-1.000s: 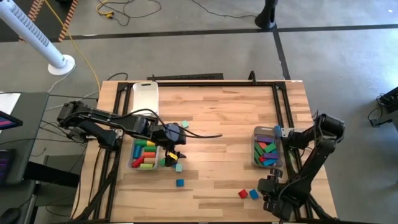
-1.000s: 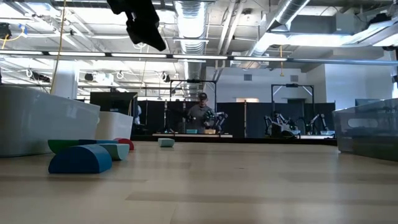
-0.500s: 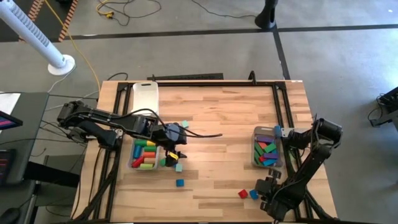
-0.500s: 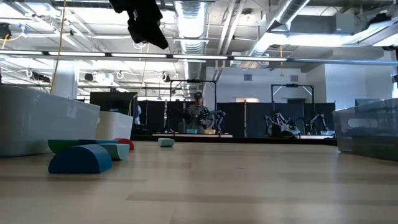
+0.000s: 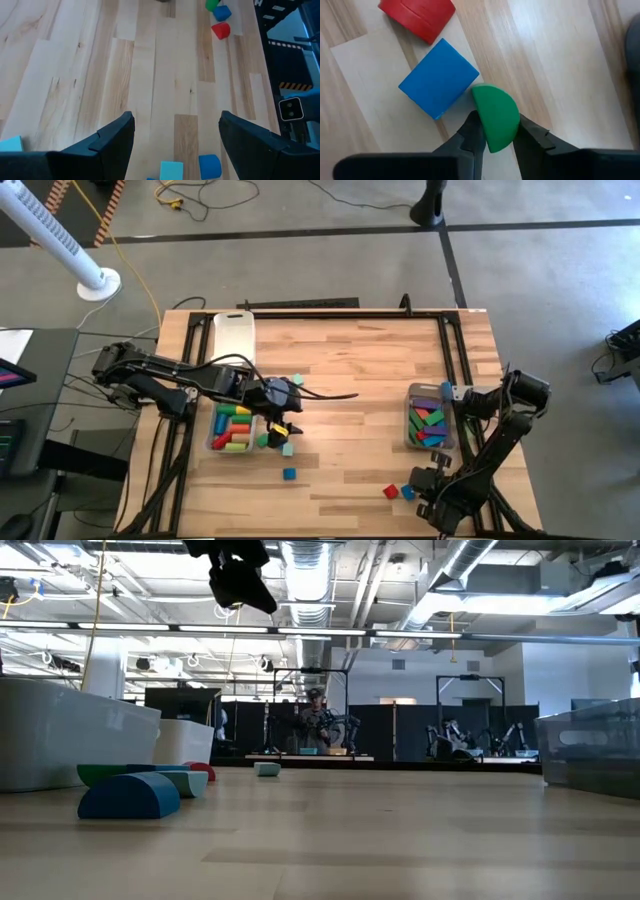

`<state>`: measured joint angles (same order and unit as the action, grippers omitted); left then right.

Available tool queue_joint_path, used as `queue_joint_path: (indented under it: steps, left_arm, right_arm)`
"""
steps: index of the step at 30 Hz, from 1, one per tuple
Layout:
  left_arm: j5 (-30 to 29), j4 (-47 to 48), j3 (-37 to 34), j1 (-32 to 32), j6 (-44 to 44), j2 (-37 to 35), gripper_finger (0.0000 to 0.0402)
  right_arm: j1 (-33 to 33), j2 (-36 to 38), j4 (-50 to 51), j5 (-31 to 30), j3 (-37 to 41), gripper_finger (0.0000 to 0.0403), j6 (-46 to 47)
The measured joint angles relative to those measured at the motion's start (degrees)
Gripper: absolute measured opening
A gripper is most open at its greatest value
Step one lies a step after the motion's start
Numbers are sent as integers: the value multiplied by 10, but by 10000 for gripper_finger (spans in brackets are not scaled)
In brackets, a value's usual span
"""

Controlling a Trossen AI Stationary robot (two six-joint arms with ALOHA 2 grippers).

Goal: Sort blocks by size
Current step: Put the dark green semicircular block into the white bin

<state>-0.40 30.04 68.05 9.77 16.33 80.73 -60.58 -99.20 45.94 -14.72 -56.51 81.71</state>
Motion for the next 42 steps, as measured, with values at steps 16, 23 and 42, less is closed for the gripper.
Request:
queue_joint_path:
  steps: [16,23,42]
  left_arm:
    - [0,-16,0,0,-7,0,274]
    - [0,-50,0,0,-44,0,274]
    - [-18,-238,0,0,-297,9,274]
  right_arm:
    - [7,35,24,-17,-2,110,10]
    - [37,80,40,-60,-2,110,-8]
    - [266,169,-219,-41,-2,112,-344]
